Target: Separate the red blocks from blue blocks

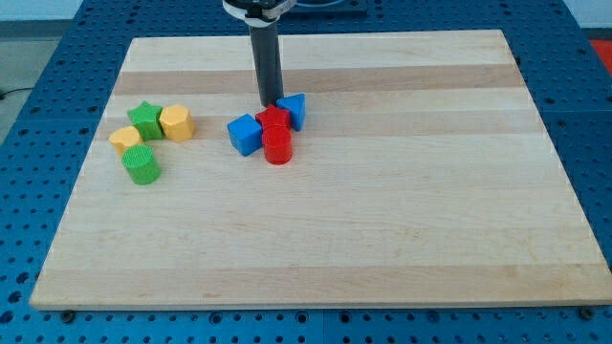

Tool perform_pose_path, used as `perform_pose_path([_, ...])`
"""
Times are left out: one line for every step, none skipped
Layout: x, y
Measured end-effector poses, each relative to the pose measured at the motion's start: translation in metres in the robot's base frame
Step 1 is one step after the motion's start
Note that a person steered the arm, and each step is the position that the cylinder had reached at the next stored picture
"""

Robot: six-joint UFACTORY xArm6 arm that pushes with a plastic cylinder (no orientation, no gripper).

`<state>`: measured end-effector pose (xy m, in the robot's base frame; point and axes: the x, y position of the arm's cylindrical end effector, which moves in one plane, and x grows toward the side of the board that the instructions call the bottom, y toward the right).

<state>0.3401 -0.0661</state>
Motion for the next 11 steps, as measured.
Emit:
perform_pose_path([0.000,-0.005])
perform_pose_path([0.000,-0.011])
perform_pose_path([0.011,-0.053])
perform_pose_path([0.037,-0.007])
perform_pose_path([0.068,0.056])
perform_pose_path([0.070,0.054])
perform_pose_path([0.070,0.079])
perform_pose_path([0.069,0.076])
perform_pose_path([0.068,0.103])
perform_pose_path([0.076,0.090])
perform_pose_path([0.078,0.071])
